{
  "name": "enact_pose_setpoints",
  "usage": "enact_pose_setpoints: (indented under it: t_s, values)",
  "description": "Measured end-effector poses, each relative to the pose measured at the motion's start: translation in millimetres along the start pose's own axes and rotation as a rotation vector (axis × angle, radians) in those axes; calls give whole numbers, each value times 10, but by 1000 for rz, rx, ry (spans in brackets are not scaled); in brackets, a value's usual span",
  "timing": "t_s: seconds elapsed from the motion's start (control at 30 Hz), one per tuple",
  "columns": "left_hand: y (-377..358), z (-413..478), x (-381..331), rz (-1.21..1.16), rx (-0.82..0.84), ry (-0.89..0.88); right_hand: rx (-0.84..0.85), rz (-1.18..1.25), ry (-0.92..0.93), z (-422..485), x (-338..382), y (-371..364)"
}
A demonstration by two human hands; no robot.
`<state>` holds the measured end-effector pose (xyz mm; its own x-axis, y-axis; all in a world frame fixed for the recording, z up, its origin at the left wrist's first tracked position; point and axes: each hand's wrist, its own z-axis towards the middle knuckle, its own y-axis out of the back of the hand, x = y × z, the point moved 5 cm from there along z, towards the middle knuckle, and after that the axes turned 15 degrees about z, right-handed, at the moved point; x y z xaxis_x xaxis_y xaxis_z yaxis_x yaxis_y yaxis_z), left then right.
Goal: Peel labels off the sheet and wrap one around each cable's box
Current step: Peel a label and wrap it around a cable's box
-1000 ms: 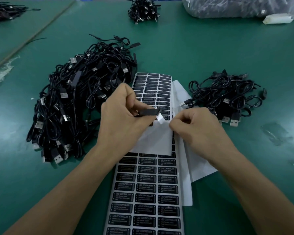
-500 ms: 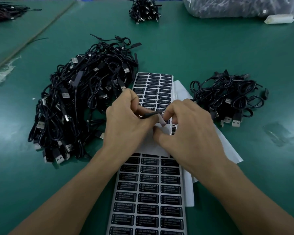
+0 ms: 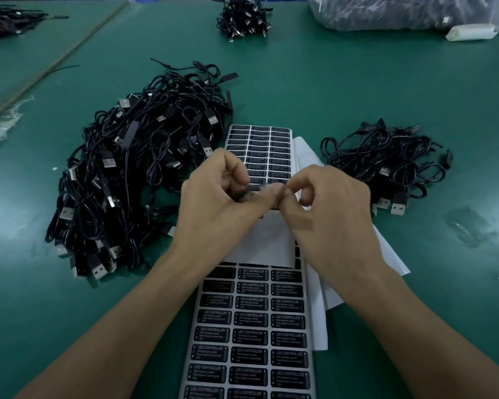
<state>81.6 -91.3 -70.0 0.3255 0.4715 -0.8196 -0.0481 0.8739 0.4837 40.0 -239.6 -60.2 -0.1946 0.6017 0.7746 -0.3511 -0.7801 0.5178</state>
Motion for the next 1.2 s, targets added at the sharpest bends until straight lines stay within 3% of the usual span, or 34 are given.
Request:
enact_pose_setpoints:
  t_s: [0.27,0.4,0.83,0.97,1.2]
  values:
    - [-37,-24,-52,-62,189,10,-111,685,-223,26,-75,56]
    - [-62,-20,-79,-20,209,-52,-88,943,-213,13,8,40]
    - [-105,-71,-78,18,264,-62,-116,1059,-236,77,-79,62]
    - [-34,-50,-42,109,130,-54,-124,1064,-269,87,-114,60]
    - [-42,-44,27,48,81,35,-190,1115,-341,74,-141,72]
